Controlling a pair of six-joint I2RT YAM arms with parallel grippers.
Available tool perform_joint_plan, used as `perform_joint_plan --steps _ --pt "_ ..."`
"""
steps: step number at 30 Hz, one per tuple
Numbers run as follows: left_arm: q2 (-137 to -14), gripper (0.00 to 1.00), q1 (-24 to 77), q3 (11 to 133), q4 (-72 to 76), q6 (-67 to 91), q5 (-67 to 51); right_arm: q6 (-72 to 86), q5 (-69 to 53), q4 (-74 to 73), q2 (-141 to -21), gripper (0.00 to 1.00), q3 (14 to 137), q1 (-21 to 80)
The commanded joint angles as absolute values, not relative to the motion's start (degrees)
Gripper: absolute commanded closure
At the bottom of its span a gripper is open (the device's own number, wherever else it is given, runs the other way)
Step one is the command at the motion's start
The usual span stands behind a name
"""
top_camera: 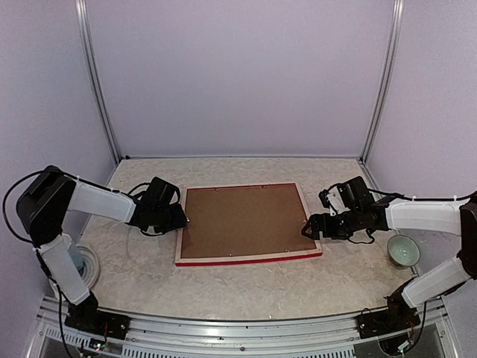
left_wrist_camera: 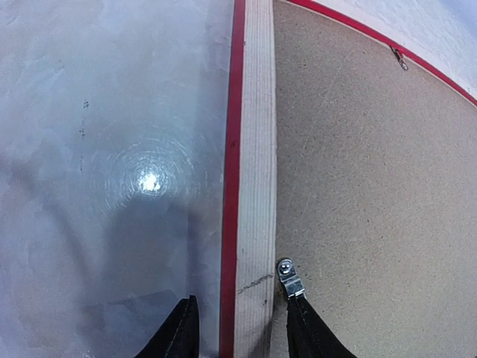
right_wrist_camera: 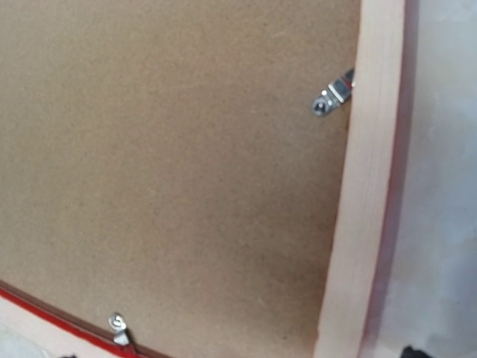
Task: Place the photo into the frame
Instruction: Press the fastener onto the backboard.
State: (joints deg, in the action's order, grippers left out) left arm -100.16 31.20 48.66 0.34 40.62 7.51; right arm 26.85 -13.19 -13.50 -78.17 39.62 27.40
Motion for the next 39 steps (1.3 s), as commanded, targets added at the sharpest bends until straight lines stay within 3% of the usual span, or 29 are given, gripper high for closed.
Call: perform_joint_plan --steps 1,39 --pt "-97.12 0.6 30.91 48.35 -0.45 40.43 6.67 26.53 -13.21 -13.23 -78.47 0.07 40.26 27.95" --pt "-106.05 0.66 31.6 51.65 -1.94 39.68 8.85 25.84 -13.02 -13.88 -79.5 0.07 41.75 27.93"
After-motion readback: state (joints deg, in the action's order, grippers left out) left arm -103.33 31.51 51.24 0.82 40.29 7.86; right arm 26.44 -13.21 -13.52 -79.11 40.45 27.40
